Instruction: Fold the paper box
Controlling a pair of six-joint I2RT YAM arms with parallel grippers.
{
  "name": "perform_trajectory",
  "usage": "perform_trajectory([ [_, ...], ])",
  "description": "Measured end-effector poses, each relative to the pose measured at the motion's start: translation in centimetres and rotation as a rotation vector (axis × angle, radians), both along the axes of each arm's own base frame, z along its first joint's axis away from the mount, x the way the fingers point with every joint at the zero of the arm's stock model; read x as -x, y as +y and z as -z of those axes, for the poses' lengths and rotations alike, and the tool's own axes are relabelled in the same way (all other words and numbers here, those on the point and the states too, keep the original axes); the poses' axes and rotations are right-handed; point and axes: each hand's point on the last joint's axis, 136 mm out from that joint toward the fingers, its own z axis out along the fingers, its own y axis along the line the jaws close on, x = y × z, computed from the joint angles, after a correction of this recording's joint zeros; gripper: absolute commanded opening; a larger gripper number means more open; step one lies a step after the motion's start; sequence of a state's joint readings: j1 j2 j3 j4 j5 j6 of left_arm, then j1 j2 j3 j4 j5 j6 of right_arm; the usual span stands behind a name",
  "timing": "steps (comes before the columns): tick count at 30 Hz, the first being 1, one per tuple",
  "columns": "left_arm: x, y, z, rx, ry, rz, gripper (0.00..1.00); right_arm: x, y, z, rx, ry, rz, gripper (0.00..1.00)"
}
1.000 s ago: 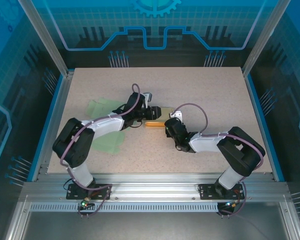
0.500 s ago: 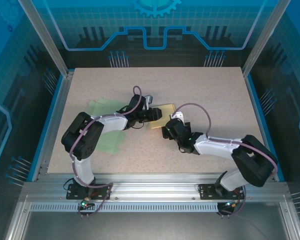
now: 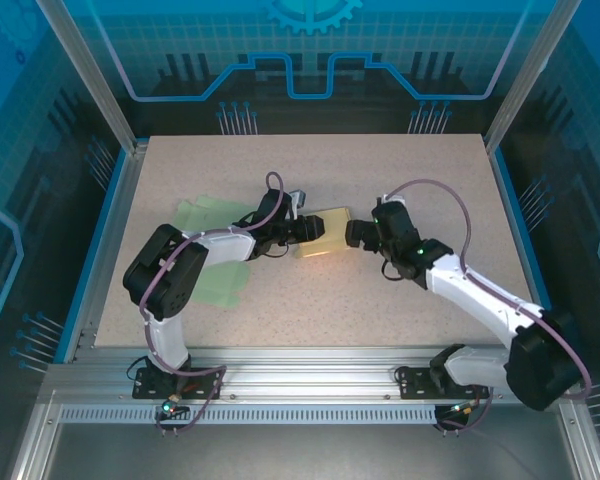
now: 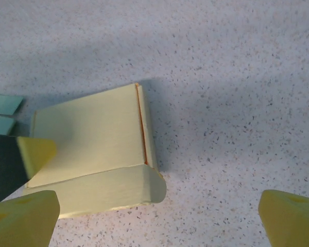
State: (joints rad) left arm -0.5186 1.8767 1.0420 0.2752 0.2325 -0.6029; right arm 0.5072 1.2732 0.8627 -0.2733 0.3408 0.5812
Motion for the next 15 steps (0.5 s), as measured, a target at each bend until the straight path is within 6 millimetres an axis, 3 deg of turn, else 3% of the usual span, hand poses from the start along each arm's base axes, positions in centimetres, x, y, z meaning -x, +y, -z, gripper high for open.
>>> perform_trajectory([
  [5, 0.0, 0.0, -0.3, 0.001, -0.006, 0.0, 0.54, -2.8, 1.0, 2.1, -0.009, 0.149, -0.033, 0.83],
  [9, 0.1, 0.1, -1.1, 0.002, -0.011, -0.002, 0.57, -3.7, 2.5, 4.3, -0.023, 0.251, -0.094, 0.69],
  [15, 0.2, 0.7, -3.8, 0.004, -0.053, -0.02, 0.61, -5.0, 3.3, 7.8, -0.076, 0.375, -0.132, 0.65],
])
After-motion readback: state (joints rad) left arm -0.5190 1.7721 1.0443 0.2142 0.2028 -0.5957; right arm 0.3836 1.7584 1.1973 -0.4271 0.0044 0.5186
